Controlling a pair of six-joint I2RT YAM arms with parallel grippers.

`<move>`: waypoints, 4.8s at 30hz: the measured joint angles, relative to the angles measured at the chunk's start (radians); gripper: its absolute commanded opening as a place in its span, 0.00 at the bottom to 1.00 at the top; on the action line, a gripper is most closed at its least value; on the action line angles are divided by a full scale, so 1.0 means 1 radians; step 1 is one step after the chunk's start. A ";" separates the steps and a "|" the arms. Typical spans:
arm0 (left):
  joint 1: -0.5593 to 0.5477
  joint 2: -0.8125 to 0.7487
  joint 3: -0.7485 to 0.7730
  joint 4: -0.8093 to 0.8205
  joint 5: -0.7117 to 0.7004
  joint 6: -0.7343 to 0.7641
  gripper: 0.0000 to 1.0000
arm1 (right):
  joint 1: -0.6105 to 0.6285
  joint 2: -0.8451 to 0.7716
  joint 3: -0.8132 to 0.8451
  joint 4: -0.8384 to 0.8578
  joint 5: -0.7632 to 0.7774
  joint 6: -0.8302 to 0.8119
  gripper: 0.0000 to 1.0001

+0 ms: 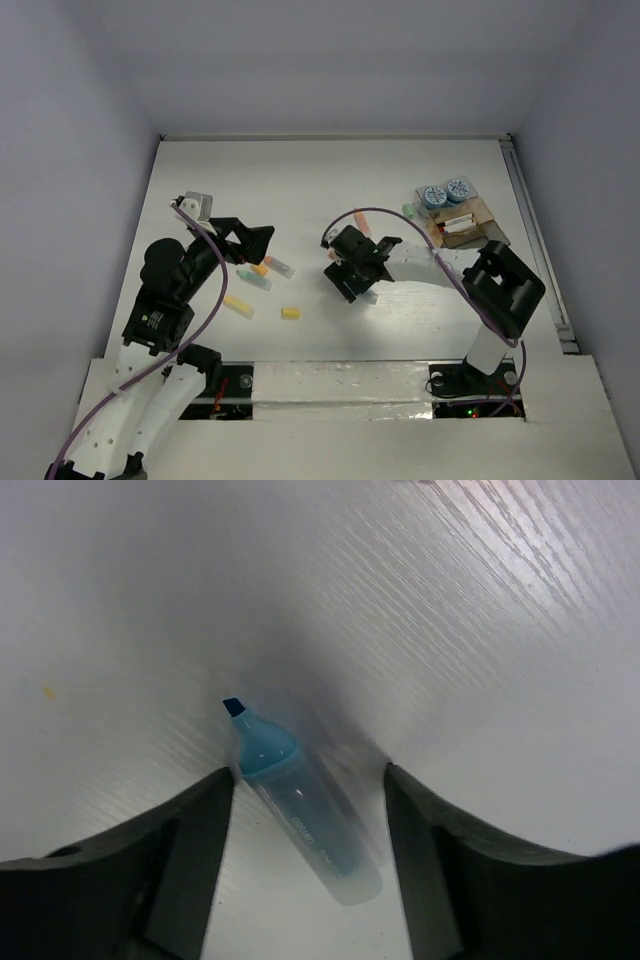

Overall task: Sort the stationery into containers
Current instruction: Pick up the pen from the center of the board, then pick up the pen cap from the center of the board, then place the pen cap at the center of the board.

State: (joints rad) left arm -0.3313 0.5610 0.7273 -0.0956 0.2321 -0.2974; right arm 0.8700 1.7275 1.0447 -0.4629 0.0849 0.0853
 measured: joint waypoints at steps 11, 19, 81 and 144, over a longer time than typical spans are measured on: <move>0.000 0.006 -0.013 0.047 0.083 -0.026 0.99 | 0.002 0.003 0.003 0.004 0.001 0.030 0.02; 0.000 0.045 -0.049 0.087 0.233 -0.082 0.85 | 0.002 -0.108 0.015 0.016 0.067 0.134 0.00; -0.308 0.208 -0.013 0.094 -0.074 -0.195 0.00 | 0.146 -0.555 -0.004 0.410 0.205 0.450 0.75; -0.252 0.104 0.079 -0.080 -0.137 0.073 0.00 | -0.011 -0.042 -0.073 0.109 0.036 0.177 0.45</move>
State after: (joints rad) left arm -0.5831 0.6651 0.8062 -0.1761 0.0956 -0.2241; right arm 0.8585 1.6859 0.9714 -0.3542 0.1211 0.2619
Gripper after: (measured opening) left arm 0.146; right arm 0.349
